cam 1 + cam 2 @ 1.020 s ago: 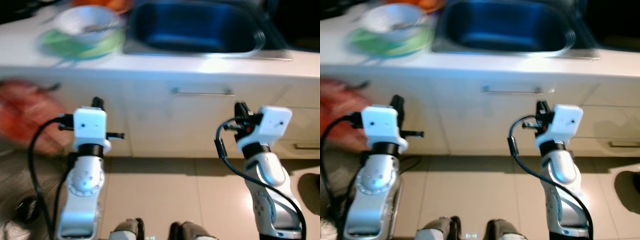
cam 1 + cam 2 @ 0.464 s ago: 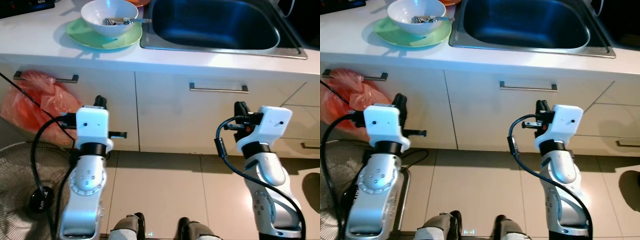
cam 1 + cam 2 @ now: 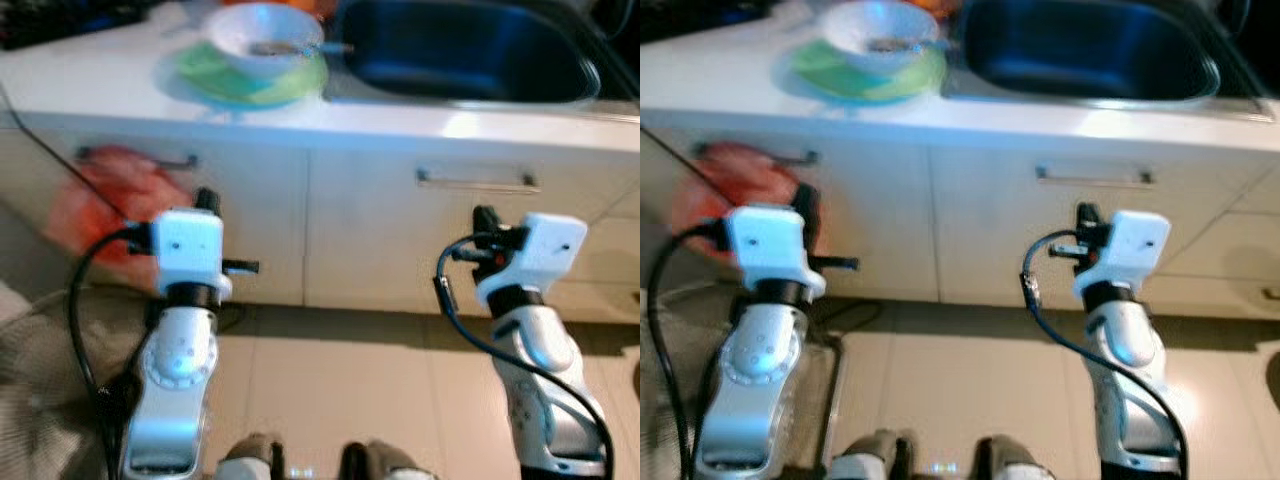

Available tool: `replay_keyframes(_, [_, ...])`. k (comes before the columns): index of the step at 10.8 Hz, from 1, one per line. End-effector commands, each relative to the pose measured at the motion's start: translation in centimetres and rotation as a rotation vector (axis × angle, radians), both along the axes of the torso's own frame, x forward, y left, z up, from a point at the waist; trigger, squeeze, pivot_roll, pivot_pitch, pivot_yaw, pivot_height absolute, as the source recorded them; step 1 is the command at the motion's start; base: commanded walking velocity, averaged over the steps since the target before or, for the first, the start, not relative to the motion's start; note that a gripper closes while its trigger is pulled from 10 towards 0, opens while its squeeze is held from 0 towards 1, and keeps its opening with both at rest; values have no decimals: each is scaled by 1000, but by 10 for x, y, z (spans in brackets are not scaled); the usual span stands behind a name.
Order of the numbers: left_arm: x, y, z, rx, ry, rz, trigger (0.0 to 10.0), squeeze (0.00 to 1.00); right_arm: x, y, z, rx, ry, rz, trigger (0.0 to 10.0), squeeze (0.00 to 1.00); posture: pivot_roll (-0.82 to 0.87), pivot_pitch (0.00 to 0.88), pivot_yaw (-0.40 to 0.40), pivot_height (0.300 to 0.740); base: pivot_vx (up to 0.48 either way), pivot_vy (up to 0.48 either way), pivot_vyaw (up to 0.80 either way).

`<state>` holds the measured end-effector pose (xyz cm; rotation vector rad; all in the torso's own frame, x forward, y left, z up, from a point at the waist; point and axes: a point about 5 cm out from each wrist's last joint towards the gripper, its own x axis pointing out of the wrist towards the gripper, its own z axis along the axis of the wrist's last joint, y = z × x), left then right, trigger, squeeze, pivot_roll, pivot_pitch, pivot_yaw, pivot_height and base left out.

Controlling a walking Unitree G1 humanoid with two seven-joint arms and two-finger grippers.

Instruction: Kitchen organization

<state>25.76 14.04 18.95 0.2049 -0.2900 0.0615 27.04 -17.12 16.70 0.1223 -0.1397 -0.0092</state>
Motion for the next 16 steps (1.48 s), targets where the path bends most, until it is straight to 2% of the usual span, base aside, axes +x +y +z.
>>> replay_keyframes(1, [-2,4,-1,12,6,9,10000,0,0,4,3,11,-11,13,10000,0,88,210,-38,740,356,0,0])
replay_keyframes(5, [-2,-6,-1,20,0,-37,10000,0,1,4,3,17,-10,16,10000,0,88,215,-41,740,152,0,0])
replay_keyframes(9, [-1,0,-2,24,7,-5,10000,0,2,5,3,18,-12,20,10000,0,87,212,-40,740,0,0,0])
replay_keyframes(14, [0,1,-2,30,8,5,10000,0,3,6,3,18,-12,26,10000,0,90,209,-40,740,0,-451,0])
replay_keyframes(16, [0,1,-2,17,7,-4,10000,0,3,6,3,19,-13,27,10000,0,87,209,-40,740,0,-165,0])
